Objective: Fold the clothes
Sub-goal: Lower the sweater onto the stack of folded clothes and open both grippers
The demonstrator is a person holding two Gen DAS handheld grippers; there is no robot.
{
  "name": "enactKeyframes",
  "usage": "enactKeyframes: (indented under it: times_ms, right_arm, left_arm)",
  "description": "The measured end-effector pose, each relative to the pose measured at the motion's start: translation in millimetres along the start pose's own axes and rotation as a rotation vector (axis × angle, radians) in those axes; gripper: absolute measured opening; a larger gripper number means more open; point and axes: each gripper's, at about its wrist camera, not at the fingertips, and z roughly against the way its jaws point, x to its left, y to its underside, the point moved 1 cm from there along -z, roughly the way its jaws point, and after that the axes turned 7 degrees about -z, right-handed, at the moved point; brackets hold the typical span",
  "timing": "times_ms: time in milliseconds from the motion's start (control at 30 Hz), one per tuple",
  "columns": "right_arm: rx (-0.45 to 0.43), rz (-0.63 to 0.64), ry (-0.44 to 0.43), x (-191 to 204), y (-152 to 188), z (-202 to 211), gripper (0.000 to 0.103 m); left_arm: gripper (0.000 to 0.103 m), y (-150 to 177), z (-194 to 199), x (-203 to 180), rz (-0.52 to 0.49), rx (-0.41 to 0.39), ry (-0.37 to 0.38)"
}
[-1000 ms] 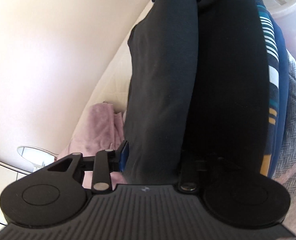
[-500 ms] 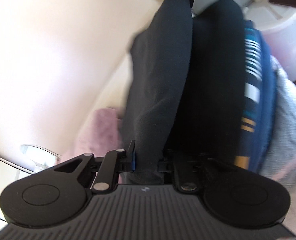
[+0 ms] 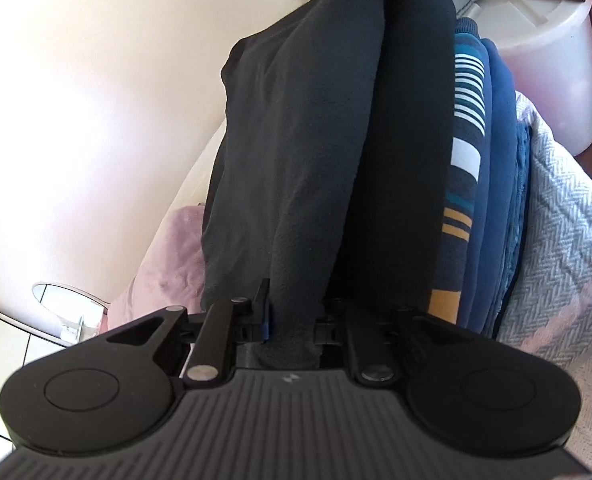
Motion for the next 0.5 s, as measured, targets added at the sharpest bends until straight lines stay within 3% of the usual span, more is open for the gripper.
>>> enactKeyframes:
  times_ms: [167,233,500]
  right_arm:
    - [0.012,-0.008,-0.014,13,3,16,0.013]
    - [0.036,-0.001,-0.017,19,3,-14,0.013]
    - [0.029,0.043,0.026,12,1,-20,0.015]
  left_arm:
    - [0.013,0,-2,-4,0.017,0.004,0.011]
    - [0.011,-2,-13,-15,-0.028,0.017,0.002]
    - [0.017,-6,-23,-5,-0.013,0.038,-0.031]
